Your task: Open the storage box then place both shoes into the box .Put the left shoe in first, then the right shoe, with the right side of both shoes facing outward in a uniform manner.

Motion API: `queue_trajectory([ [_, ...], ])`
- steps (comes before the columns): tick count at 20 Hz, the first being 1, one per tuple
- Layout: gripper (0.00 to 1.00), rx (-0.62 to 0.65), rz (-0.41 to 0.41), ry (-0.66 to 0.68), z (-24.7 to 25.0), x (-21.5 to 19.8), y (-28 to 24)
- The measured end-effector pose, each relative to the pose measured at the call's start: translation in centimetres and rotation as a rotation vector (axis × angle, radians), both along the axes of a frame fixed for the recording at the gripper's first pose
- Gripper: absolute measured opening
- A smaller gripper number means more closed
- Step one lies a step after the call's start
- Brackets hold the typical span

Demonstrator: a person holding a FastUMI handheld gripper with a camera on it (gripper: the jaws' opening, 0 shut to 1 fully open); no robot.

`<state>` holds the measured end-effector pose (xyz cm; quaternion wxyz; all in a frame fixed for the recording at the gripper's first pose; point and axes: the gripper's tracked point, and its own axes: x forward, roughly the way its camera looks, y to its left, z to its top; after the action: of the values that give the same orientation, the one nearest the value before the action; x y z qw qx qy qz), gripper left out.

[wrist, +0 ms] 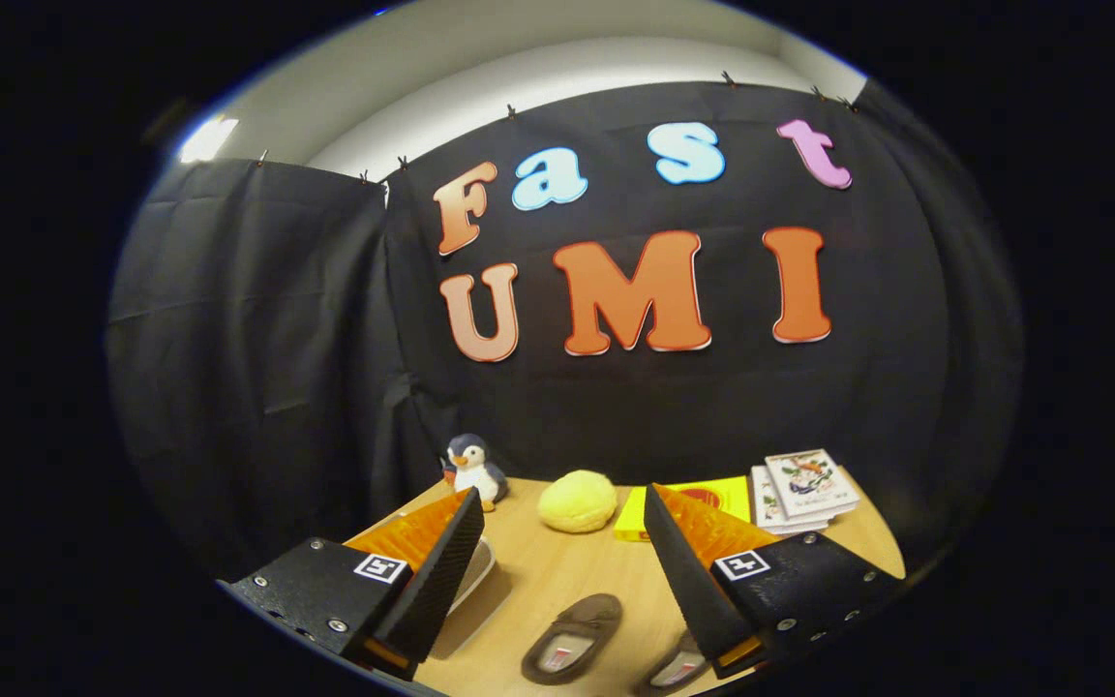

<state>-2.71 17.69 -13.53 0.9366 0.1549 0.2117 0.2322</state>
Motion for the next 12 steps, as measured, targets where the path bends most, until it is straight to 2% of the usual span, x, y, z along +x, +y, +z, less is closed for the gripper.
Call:
queue_trajectory([
  [7,0.98,0.117,0.173,0.266,-5.9,-2.3,6.4],
  [12,0.98,0.161,0.293,0.388,-9.1,-4.0,10.2],
])
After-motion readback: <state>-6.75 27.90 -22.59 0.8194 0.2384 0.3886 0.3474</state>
